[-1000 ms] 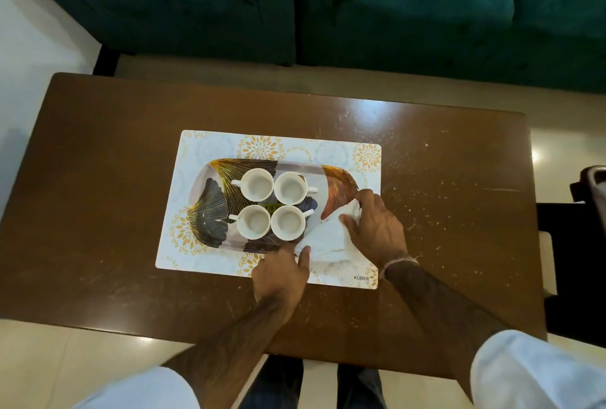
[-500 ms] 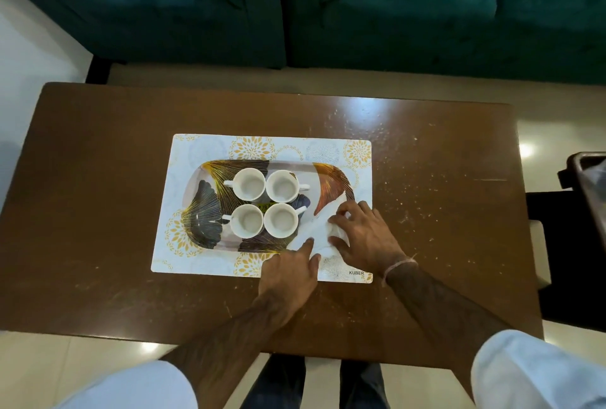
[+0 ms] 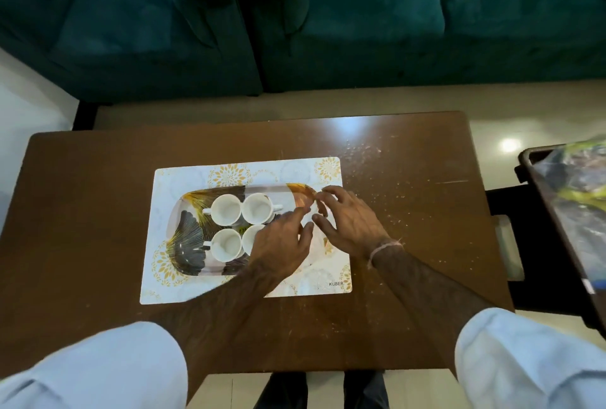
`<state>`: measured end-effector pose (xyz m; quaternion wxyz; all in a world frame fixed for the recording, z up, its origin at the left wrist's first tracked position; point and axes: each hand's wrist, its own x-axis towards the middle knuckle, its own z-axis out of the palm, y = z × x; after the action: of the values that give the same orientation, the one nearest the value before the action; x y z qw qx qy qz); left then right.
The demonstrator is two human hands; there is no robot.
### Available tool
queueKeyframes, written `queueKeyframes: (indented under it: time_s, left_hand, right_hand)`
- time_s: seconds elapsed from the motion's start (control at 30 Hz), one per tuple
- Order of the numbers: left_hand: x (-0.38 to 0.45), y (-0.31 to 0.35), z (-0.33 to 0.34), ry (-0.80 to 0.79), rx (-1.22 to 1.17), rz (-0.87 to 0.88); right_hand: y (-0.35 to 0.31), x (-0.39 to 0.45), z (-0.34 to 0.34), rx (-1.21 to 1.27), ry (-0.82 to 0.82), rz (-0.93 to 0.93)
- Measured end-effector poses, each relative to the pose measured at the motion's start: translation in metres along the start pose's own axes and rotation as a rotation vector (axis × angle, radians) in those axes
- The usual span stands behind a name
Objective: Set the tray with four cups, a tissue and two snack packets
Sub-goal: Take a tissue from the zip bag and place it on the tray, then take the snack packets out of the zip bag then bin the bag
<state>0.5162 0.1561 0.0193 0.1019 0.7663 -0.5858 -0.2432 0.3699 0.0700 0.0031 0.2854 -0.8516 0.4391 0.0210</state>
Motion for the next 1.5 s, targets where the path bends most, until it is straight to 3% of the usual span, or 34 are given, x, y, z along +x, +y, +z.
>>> queueKeyframes:
  time_s: [0.33, 0.83, 1.17, 1.5]
  left_hand:
    - [0.057, 0.091, -0.072, 0.080, 0.063, 0.173]
    - [0.118, 0.318, -0.152, 0.188, 0.138, 0.504]
    - [0.137, 0.462, -0.113, 0.073, 0.177, 0.568]
    - [0.137, 0.536, 0.033, -0.175, 0.233, 0.674]
  right_hand:
    - [0.026, -0.014, -0.134, -0.014, 0.143, 0.080]
    - [0.105, -0.085, -0.343, 0.037, 0.487, 0.265]
    - [0.211, -0.176, -0.400, 0.050, 0.594, 0.425]
    - [0.330, -0.253, -0.332, 0.105, 0.578, 0.652]
